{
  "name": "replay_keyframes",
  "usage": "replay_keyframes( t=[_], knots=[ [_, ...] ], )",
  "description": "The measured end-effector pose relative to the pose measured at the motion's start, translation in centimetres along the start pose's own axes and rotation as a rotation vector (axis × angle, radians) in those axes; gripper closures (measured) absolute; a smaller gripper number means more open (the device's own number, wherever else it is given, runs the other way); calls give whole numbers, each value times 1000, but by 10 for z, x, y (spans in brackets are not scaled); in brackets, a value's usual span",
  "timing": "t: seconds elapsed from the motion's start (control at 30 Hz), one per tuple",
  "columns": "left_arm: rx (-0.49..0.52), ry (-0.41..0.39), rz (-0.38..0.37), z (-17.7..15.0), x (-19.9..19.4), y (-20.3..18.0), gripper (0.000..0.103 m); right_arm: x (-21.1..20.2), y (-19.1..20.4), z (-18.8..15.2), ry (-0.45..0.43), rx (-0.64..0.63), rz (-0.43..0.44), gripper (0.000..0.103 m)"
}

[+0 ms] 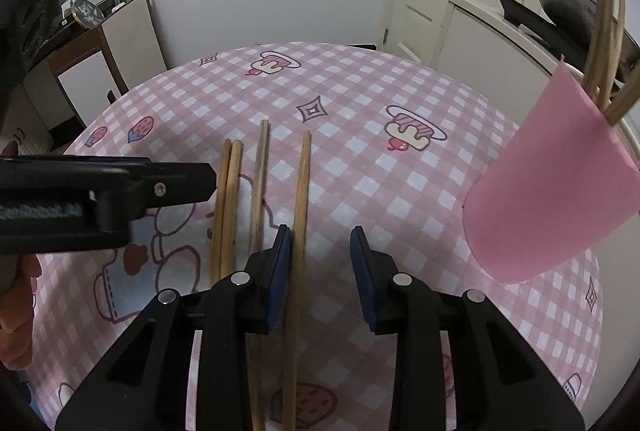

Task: Organize utensils
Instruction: 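Lower the left tool to the remaining chopsticks while the right tool approaches them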

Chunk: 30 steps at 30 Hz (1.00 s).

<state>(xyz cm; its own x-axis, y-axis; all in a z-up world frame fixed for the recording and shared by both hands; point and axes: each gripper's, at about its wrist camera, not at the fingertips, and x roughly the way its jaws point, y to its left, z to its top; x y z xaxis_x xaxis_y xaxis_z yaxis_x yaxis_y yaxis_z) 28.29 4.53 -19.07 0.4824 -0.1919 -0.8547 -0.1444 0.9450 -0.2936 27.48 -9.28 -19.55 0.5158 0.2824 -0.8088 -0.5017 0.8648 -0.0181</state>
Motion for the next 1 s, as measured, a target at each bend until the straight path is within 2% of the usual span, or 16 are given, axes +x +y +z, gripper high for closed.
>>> replay_keyframes(
  t=[0.33,0.47,0.6,0.87,0.97,1.0],
  knots=[
    [83,16,146,0,11,-21,36,-9,-6,-5,-11,7,13,74],
    [30,12,103,1,5,-12,36,-25,-1,-10,-34,-7,59,74],
    [6,-13,102,0,-7,-3,36,-31,12,-10,-33,-53,113,74],
    [1,2,98,-3,-12,2,36,-17,28,-10,-2,-120,64,74],
    [-3,11,92,-5,-11,3,36,-15,29,-10,7,-145,19,74],
    [-2,14,89,-5,-10,2,36,-13,29,-10,20,-147,18,72]
  ],
)
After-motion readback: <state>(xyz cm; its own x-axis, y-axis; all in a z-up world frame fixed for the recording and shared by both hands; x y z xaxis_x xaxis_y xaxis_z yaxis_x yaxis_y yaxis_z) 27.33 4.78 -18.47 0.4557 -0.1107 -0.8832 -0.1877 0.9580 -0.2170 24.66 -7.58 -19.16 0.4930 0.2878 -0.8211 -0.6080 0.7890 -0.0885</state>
